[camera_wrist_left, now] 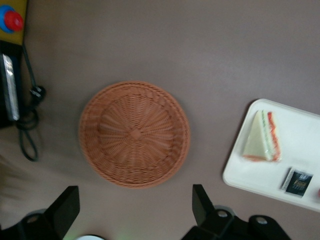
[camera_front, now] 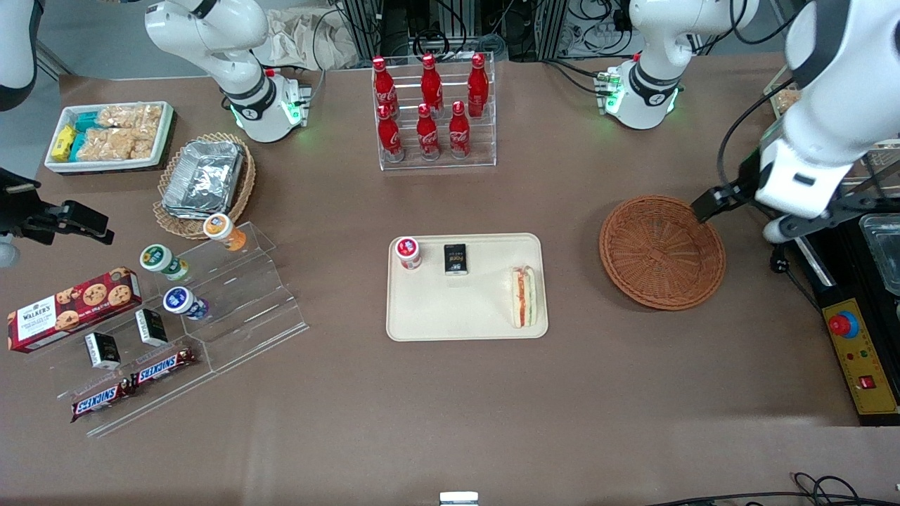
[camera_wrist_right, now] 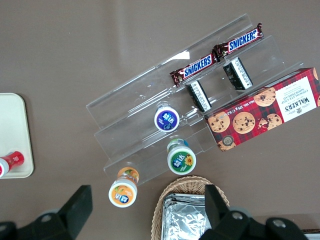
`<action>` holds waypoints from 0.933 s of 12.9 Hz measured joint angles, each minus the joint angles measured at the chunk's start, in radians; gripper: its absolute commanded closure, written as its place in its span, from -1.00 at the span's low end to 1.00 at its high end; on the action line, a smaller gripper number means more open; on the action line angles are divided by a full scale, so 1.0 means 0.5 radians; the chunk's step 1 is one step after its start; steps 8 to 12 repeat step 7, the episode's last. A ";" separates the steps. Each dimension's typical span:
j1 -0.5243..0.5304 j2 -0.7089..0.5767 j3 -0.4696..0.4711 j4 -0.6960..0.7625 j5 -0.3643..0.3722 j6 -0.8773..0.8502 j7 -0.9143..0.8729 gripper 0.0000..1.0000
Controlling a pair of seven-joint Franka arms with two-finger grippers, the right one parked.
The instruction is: Place sandwich from basket to tray
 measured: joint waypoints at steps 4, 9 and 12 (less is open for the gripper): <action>-0.005 -0.222 0.242 -0.098 -0.006 -0.140 0.508 -1.00; -0.013 -0.363 0.252 -0.195 -0.005 -0.153 0.566 -1.00; -0.013 -0.363 0.252 -0.195 -0.005 -0.153 0.566 -1.00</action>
